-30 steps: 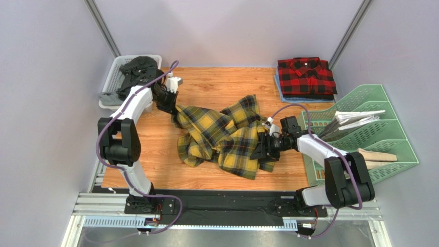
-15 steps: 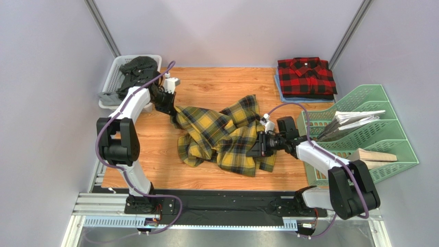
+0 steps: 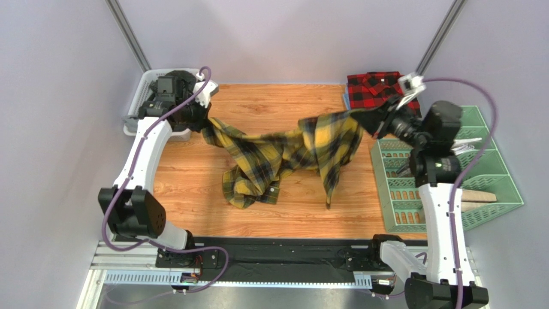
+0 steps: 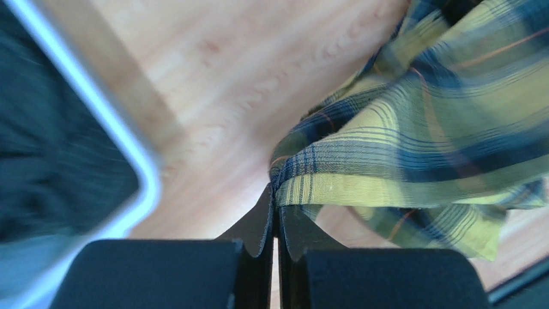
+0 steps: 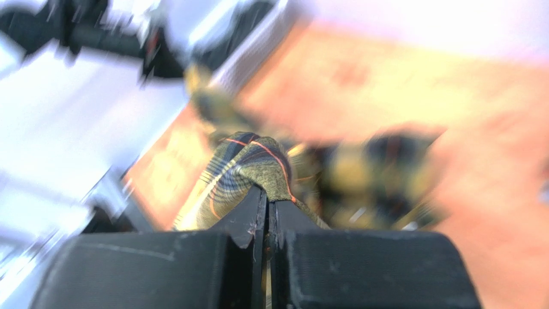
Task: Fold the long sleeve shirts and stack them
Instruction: Flatten the shirt out
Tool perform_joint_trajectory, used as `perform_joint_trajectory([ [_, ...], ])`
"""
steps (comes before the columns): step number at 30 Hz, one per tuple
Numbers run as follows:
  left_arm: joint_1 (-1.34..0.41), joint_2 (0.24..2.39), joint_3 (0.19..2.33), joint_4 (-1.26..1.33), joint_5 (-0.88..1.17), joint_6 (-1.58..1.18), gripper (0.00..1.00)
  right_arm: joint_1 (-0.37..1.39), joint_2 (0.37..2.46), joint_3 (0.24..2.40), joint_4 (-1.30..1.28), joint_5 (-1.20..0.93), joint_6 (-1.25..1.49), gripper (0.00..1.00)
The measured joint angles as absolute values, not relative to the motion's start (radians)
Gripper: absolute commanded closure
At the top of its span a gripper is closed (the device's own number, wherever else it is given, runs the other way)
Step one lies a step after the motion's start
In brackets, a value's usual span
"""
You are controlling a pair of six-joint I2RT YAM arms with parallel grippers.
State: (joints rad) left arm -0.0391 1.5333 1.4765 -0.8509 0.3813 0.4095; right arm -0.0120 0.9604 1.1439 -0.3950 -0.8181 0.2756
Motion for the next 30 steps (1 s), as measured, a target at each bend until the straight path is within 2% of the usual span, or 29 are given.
perform_joint_trajectory([
  [5,-0.063,1.391,1.531,-0.84,0.339,0.56,1.0,-0.149,1.01,1.403,-0.357,-0.775,0.297,1.0],
  [10,-0.133,1.306,1.537,-0.875,0.333,0.739,1.0,-0.194,1.06,1.551,-0.309,-0.726,0.327,1.0],
  [14,-0.162,1.297,1.459,-0.945,0.376,0.85,1.0,-0.195,1.045,1.53,-0.304,-0.701,0.316,1.0],
  [18,-0.203,1.317,1.308,-1.014,0.403,0.923,0.98,-0.196,0.974,1.363,-0.313,-0.685,0.282,1.0],
  [22,-0.256,1.408,1.257,-1.024,0.422,0.918,0.96,-0.196,0.942,1.221,-0.34,-0.67,0.246,1.0],
  [26,-0.265,1.501,1.258,-0.966,0.474,0.872,0.82,-0.196,0.942,1.152,-0.369,-0.635,0.201,1.0],
  [30,-0.263,1.546,1.261,-0.921,0.519,0.835,0.62,-0.198,0.937,1.137,-0.38,-0.616,0.167,1.0],
])
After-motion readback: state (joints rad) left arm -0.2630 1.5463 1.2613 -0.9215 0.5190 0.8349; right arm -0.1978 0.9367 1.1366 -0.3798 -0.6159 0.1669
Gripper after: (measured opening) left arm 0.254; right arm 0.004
